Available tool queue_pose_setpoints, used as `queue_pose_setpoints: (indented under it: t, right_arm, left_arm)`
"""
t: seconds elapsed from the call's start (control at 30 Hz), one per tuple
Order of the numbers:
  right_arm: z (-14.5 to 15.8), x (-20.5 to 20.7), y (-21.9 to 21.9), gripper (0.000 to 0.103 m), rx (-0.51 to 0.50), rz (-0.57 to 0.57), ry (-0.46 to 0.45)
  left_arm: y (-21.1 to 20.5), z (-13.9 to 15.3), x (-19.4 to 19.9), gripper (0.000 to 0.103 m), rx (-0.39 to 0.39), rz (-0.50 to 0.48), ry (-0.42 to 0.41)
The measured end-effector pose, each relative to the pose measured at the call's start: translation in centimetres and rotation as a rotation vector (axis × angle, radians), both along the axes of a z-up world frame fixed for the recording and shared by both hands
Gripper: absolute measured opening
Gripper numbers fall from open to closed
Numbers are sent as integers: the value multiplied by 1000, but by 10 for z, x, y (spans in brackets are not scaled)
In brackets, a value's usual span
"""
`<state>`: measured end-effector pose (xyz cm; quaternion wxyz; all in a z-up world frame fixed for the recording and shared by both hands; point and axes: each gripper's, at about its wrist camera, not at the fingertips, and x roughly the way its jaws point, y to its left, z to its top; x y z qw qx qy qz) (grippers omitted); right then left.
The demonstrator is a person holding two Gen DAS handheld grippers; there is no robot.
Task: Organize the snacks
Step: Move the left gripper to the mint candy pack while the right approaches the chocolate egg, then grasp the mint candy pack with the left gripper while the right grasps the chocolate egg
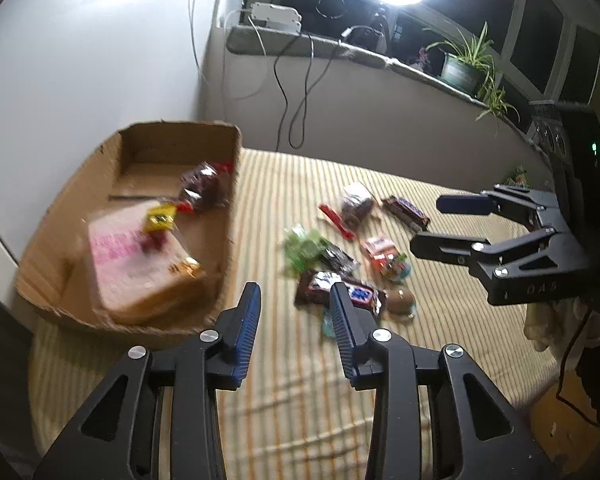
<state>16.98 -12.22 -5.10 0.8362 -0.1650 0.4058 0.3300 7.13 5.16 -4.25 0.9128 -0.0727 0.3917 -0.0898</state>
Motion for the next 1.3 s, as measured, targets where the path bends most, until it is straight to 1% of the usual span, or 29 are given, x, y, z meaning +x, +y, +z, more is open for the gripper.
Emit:
queue_pose_setpoints:
  t: [0.1,0.2,0.3,0.37,0.43,0.47,0.53,0.63,0.73,0.77,0.93,1.1,1.2,1.27,1.3]
  right_arm:
    - [-13,-1,-14,79,-2,-23,33]
    - [-29,-3,-23,79,-12,-34,71]
    - [-40,-6,-27,79,-23,-29,99]
    - [-48,-7,-26,72,-29,-18,121]
    - [-53,-9,-24,69,-33,-12,130]
    - [-55,-8,-22,65,-34,-7,136]
    - [-58,-7,-19,62,-33,-1,149]
    - [-62,-5,-14,61,-39,1,150]
    - [-65,-2,-11,54,-44,2,157]
    - [-67,0,-10,54,-46,2,159]
    - [-70,2,-7,54,-57,7,160]
    - [-71,3,-2,54,-75,14,148]
    - [-72,1,0,48,-81,24,147]
    - [-71,1,1,40,-83,26,148]
    - [-71,1,1,38,-84,28,150]
  left_arm:
    - [-9,-8,-1,35,-4,-19,23]
    - [-19,-16,-2,41,0,-47,45]
    - [-30,-24,-1,41,3,-76,68]
    - [-35,-29,1,41,6,-91,81]
    - [-41,-34,5,41,11,-107,94]
    - [-43,-37,6,41,13,-111,101]
    - [-45,-41,9,41,20,-119,113]
    - [-48,-46,12,41,34,-130,124]
    - [-49,-50,17,41,53,-137,131]
    - [-50,-51,18,41,58,-140,132]
    - [-56,-56,25,41,103,-147,129]
    - [-58,-57,26,41,126,-158,119]
    - [-59,-58,24,40,146,-165,109]
    - [-59,-58,24,37,144,-162,108]
    - [-58,-57,24,35,140,-158,107]
